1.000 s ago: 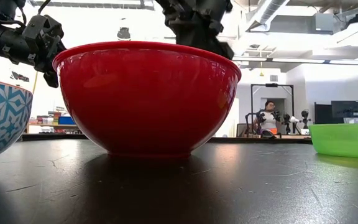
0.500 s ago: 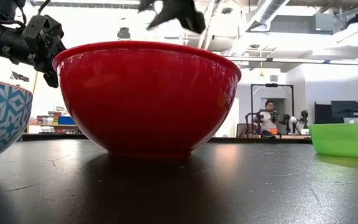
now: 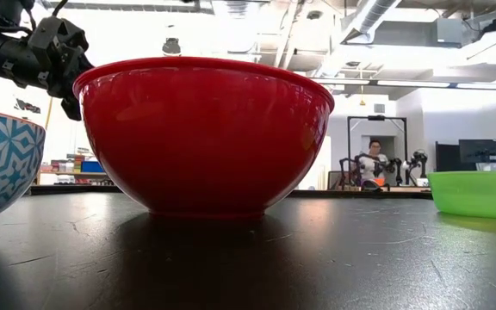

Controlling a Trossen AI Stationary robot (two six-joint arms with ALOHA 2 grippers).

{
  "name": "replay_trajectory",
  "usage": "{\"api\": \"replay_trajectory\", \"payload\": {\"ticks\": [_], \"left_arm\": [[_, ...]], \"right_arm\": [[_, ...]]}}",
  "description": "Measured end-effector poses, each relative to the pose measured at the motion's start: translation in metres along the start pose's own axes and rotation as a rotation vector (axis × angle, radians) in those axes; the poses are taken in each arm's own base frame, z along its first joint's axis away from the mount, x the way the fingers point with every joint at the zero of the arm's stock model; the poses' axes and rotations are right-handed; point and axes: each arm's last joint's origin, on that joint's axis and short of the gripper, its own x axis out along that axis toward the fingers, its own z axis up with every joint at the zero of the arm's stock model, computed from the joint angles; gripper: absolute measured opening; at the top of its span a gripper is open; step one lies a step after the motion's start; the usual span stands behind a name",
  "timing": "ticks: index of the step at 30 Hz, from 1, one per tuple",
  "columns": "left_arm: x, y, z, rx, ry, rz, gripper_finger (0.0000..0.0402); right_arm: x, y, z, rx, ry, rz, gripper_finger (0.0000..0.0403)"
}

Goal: Nest bowls inside each other
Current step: Stack the orange patterned bowl on top of the blue bowl

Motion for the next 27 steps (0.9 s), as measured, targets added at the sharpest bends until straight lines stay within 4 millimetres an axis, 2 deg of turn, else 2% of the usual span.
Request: {"api": "replay_trajectory", "payload": {"ticks": [3, 8, 14, 19, 24, 27], "left_arm": [[0.0, 0.0, -0.001, 0.001, 0.008, -0.01, 0.0087], [0.0, 0.0, 0.0, 0.002, 0.006, -0.01, 0.0087], [0.0, 0.0, -0.003, 0.006, 0.039, -0.007, 0.0087], [0.0, 0.001, -0.005, 0.009, 0.051, -0.003, 0.0087], [0.0, 0.001, -0.005, 0.008, 0.05, -0.004, 0.0087], [0.0, 0.001, -0.005, 0.009, 0.05, -0.004, 0.0087]], "right_arm": [[0.024, 0.01, -0.011, -0.129, -0.06, 0.044, 0.014], [0.047, 0.013, -0.025, -0.263, -0.045, 0.032, 0.014], [0.06, 0.02, -0.01, -0.312, 0.042, -0.001, 0.0151], [0.082, 0.017, -0.013, -0.371, 0.179, -0.029, 0.0183], [0.086, 0.007, -0.028, -0.484, 0.236, -0.056, 0.0214], [0.084, 0.002, -0.033, -0.59, 0.308, -0.14, 0.0219]]}}
